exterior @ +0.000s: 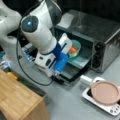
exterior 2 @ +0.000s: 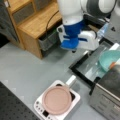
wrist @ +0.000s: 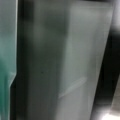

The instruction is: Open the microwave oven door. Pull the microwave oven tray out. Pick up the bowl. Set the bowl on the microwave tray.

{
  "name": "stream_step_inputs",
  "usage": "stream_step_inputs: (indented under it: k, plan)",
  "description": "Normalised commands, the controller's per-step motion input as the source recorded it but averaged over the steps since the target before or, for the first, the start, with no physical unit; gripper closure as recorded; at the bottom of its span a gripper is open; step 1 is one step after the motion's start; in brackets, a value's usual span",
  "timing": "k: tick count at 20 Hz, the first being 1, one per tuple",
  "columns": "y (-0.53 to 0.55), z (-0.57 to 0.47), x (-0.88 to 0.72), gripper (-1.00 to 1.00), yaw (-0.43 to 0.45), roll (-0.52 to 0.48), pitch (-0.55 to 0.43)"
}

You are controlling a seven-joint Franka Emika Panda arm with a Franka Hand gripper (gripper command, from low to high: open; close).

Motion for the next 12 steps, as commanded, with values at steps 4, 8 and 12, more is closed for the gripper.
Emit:
stream_step_inputs:
  k: [4,8,12]
  plan:
    - [-0.20,-0.09,0.26,-1.00,0.148,0.082,0.031]
    - [-0.15,-0.10,0.23,-1.00,0.100,0.143,0.026]
    - [-0.14,-0.08,0.22,-1.00,0.049,0.148,0.003]
